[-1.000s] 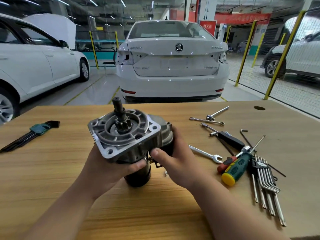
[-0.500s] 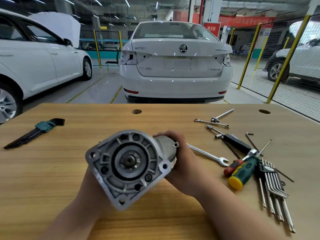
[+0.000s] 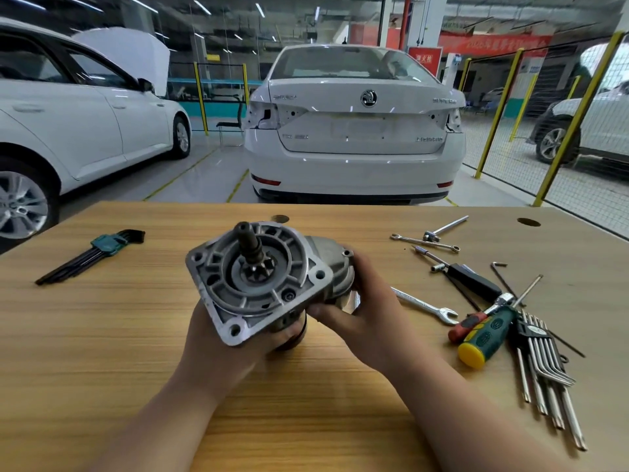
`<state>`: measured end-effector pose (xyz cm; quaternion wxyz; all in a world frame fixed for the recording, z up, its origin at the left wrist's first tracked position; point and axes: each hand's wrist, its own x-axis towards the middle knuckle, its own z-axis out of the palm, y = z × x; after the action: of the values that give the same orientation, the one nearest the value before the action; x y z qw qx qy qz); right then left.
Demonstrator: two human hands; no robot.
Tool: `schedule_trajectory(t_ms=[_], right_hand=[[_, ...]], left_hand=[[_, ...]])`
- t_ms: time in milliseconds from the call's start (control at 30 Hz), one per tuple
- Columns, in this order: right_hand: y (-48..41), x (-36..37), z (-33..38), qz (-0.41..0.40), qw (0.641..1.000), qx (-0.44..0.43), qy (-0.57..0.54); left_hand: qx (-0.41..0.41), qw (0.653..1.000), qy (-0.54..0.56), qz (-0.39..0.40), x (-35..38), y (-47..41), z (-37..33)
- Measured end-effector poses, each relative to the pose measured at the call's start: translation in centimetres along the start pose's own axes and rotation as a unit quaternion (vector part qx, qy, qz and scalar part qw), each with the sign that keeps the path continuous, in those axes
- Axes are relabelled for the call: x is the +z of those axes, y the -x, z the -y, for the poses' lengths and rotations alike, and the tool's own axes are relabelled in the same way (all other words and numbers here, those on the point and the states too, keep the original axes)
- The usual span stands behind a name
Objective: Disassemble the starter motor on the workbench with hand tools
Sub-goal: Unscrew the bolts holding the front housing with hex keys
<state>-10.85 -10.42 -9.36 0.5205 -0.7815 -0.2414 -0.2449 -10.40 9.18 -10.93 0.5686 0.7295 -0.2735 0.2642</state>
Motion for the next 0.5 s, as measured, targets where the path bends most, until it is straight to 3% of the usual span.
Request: schedule_trajectory(t_ms=[67,200,500], right_hand=[[-0.2,0.1,-0.1,-0.005,1.000,0.008,-0.011],[-0.2,0.0,-0.6,-0.004,0.999,0.045,-0.031],[-0.4,-0.5,-1.2,0.030,0.995,0.086,-0.029]], left_hand=[[0.009,1.000,-0.015,0.000,0.3,-0.7,-0.5],[-0.055,0.995,0.077,-0.018,0.7,-1.1,0.5],[-0.101,0.990,0.063,0.073,1.7,-1.3,-0.4]])
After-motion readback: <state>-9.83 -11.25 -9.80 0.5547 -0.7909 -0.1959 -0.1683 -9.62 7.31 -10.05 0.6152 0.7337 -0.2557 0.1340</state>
